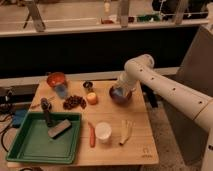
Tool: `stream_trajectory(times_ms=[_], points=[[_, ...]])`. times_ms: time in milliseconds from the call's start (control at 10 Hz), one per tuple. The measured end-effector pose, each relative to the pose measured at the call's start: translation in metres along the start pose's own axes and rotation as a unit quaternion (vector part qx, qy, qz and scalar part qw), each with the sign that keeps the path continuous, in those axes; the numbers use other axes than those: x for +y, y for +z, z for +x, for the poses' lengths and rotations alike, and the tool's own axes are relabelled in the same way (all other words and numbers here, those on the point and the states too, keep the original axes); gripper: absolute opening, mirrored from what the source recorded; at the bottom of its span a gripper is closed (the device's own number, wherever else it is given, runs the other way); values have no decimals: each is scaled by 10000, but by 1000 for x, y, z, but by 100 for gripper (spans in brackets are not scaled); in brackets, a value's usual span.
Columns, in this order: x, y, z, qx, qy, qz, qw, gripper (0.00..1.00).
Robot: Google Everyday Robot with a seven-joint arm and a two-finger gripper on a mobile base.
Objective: Place sponge in red bowl
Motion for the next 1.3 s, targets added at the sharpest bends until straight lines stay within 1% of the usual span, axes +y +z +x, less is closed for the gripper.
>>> stream_trajectory(times_ms=[100, 200, 300, 400, 500, 600, 700, 800, 900, 1000, 1100, 1200, 1300], points=[[-12, -7, -3, -42, -254, 22, 9997, 0], [-28, -12, -8, -109, -542, 41, 9985, 0], [-53, -15, -17, -215, -941, 59, 9953, 0], [-76, -17, -25, -300, -1251, 87, 9917, 0], [-102, -18, -35, -388, -1606, 136, 9862, 0], [-127, -20, -45, -470, -1981, 193, 9789, 0], [-153, -22, -53, -546, -2398, 276, 9689, 0], [-176, -21, -57, -607, -2780, 367, 9579, 0], [-194, -19, -54, -605, -2950, 477, 9524, 0], [-213, -17, -53, -517, -2951, 761, 9510, 0], [-226, -17, -55, -399, -2774, 1041, 9543, 0], [-233, -14, -60, -254, -2607, 1225, 9573, 0], [-238, -13, -69, -102, -2539, 1402, 9570, 0]])
